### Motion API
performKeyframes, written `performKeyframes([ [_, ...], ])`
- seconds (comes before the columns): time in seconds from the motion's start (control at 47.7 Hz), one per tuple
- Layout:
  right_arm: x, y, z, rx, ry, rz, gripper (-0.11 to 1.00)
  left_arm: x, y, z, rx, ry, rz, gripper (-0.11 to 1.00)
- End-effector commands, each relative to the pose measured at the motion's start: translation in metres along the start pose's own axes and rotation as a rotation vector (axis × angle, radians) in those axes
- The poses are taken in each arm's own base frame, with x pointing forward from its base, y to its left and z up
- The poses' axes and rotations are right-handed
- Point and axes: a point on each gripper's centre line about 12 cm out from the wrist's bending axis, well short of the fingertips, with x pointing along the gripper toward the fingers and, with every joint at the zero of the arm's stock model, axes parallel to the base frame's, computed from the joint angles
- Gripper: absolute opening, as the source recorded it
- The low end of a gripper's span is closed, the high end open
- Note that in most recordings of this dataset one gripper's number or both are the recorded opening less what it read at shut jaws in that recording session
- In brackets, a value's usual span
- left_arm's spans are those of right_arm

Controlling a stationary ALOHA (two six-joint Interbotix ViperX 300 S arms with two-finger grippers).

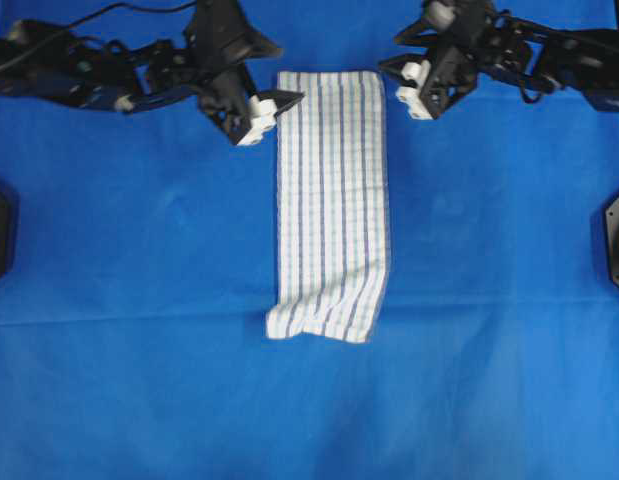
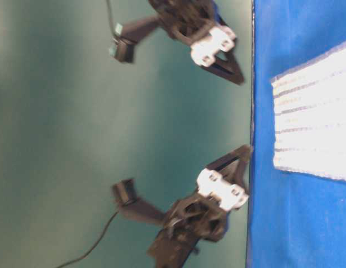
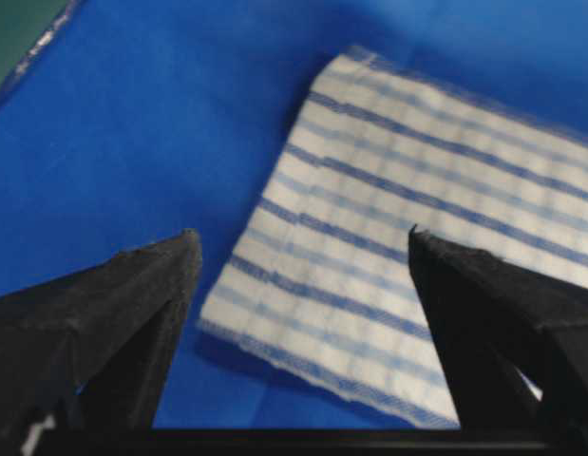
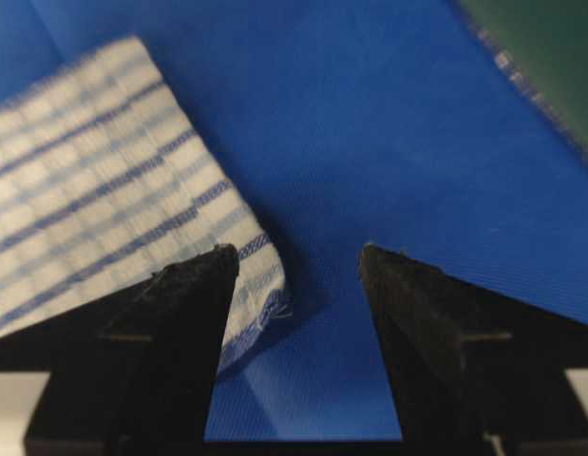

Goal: Fold the blue towel.
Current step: 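Grasp the top corners of the vertical strip with both grippers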

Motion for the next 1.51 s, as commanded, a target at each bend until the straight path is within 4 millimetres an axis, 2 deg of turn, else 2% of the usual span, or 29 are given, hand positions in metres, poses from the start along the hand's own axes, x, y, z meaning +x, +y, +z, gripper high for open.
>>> performKeyframes([
  [0.0, 0.013, -0.006, 0.006, 0.006, -0.020, -0.009, 0.60, 0.009, 0.009, 0.008, -0.008, -0.032, 0.020, 0.85],
  [0.126, 0.027, -0.008, -0.003, 0.008, 0.011, -0.010, 0.60, 0.024, 0.022, -0.007, -0.023, 0.005, 0.045, 0.85],
  [0.252, 0.036, -0.007, -0.010, 0.013, 0.025, -0.007, 0.60, 0.033, 0.027, -0.021, -0.030, 0.039, 0.054, 0.84],
  [0.524, 0.038, 0.000, -0.020, 0.007, 0.043, 0.008, 0.59, 0.035, 0.027, -0.030, -0.032, 0.063, 0.053, 0.79],
  [0.608, 0.038, 0.004, -0.021, 0.000, 0.047, 0.016, 0.58, 0.036, 0.027, -0.032, -0.035, 0.071, 0.053, 0.72],
  [0.713, 0.037, 0.010, -0.022, -0.009, 0.052, 0.028, 0.52, 0.037, 0.025, -0.035, -0.040, 0.078, 0.050, 0.54],
  [0.796, 0.037, 0.013, -0.024, -0.012, 0.057, 0.034, 0.37, 0.038, 0.023, -0.036, -0.037, 0.083, 0.045, 0.38],
  [0.922, 0.037, 0.016, -0.027, -0.007, 0.071, 0.038, 0.04, 0.039, 0.019, -0.038, -0.033, 0.087, 0.037, 0.18],
  [1.006, 0.037, 0.016, -0.028, -0.006, 0.078, 0.037, 0.03, 0.039, 0.018, -0.039, -0.032, 0.088, 0.036, 0.11],
  [1.111, 0.036, 0.016, -0.029, -0.003, 0.086, 0.035, 0.03, 0.039, 0.018, -0.039, -0.031, 0.088, 0.035, 0.06],
  [1.3, 0.037, 0.016, -0.026, 0.000, 0.074, 0.036, 0.03, 0.039, 0.018, -0.036, -0.026, 0.082, 0.035, 0.06],
  [1.488, 0.040, 0.003, -0.014, 0.017, 0.043, 0.011, 0.03, 0.041, 0.033, -0.025, -0.034, 0.054, 0.064, 0.06],
])
